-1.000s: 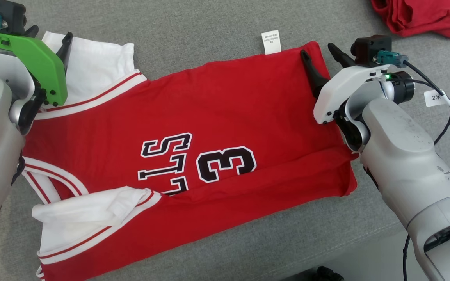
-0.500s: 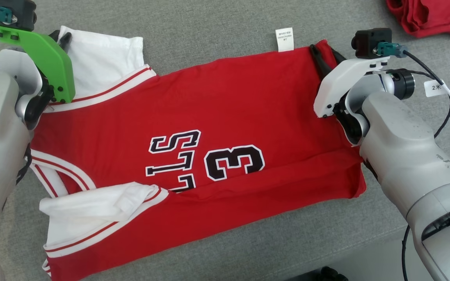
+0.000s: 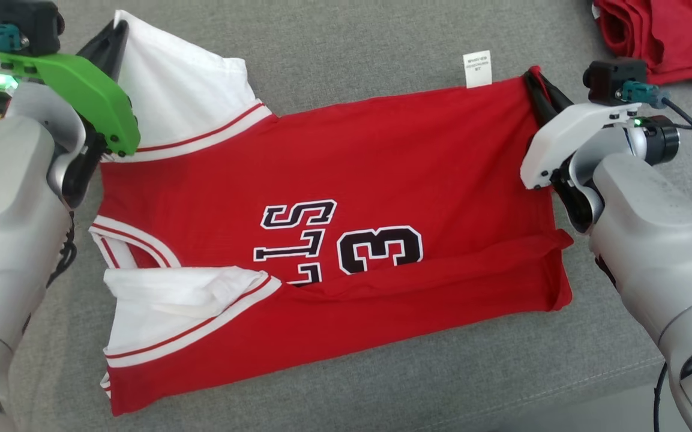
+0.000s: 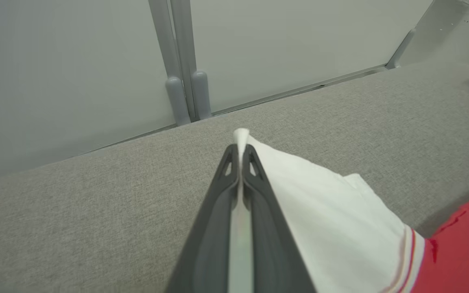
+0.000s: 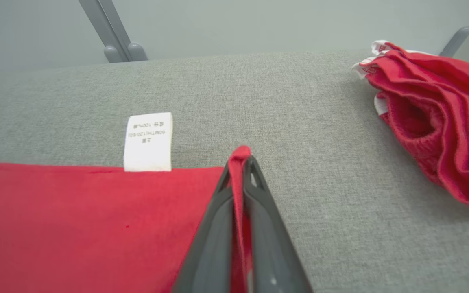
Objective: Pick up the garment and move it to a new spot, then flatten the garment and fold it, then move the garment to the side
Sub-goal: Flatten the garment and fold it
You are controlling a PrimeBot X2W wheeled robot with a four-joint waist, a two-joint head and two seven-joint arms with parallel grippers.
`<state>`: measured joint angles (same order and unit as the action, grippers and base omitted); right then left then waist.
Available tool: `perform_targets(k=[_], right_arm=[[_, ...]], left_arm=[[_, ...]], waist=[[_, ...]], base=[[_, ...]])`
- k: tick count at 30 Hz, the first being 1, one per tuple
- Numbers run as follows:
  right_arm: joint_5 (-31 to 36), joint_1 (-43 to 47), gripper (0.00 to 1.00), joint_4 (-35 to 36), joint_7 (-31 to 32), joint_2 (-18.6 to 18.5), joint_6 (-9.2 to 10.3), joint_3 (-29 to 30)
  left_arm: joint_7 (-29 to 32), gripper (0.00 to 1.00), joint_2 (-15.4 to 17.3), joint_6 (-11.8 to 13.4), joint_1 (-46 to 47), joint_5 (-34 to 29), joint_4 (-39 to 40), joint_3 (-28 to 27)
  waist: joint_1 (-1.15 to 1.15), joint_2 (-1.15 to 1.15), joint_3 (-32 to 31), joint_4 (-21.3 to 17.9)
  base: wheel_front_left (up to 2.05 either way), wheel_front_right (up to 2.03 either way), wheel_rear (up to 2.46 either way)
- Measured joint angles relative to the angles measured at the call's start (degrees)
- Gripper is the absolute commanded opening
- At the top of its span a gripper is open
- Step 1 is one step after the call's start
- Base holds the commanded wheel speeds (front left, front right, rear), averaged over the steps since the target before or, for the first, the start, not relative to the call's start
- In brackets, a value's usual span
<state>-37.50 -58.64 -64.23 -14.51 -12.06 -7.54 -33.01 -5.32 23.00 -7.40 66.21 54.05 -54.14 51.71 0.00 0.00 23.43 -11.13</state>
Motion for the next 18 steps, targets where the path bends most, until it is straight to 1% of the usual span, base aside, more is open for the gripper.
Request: perform_targets(k=[6, 11, 13, 16, 18], right_arm=[[-0.6, 3.3, 0.0, 2.5, -0.5, -2.4, 0.0, 0.0], [0.3, 7.0, 0.0, 7.7, -0.5, -4.9, 0.0, 2.6], [1.1, 9.1, 0.0, 9.5, -0.5, -5.5, 0.0, 4.0], [2.5, 12.2, 0.0, 12.4, -0.5, -6.6, 0.0, 6.8], [3.6, 14.8, 0.0, 14.7, -0.5, -7.2, 0.0, 9.0]], left_arm=[[-5.4, 0.0, 0.6, 0.0, -4.9, 2.1, 4.6, 0.7], [-8.6, 0.0, 0.7, 0.2, -9.9, 2.5, 9.4, 0.0], [-9.1, 0.0, 0.7, 1.0, -12.4, 2.5, 11.6, -0.7], [-9.5, 0.0, 0.8, 2.7, -16.8, 2.4, 15.7, -2.4], [-9.6, 0.0, 1.0, 4.1, -20.0, 1.7, 19.6, -4.9]], waist=[[0.0, 0.0, -2.3, 2.5], [0.0, 0.0, -3.9, 4.7], [0.0, 0.0, -4.5, 5.4], [0.0, 0.0, -5.4, 6.7], [0.0, 0.0, -6.0, 7.5]], base=[[0.0, 0.0, 0.0], [0.0, 0.0, 0.0], [0.0, 0.0, 0.0], [0.0, 0.0, 0.0], [0.0, 0.0, 0.0]])
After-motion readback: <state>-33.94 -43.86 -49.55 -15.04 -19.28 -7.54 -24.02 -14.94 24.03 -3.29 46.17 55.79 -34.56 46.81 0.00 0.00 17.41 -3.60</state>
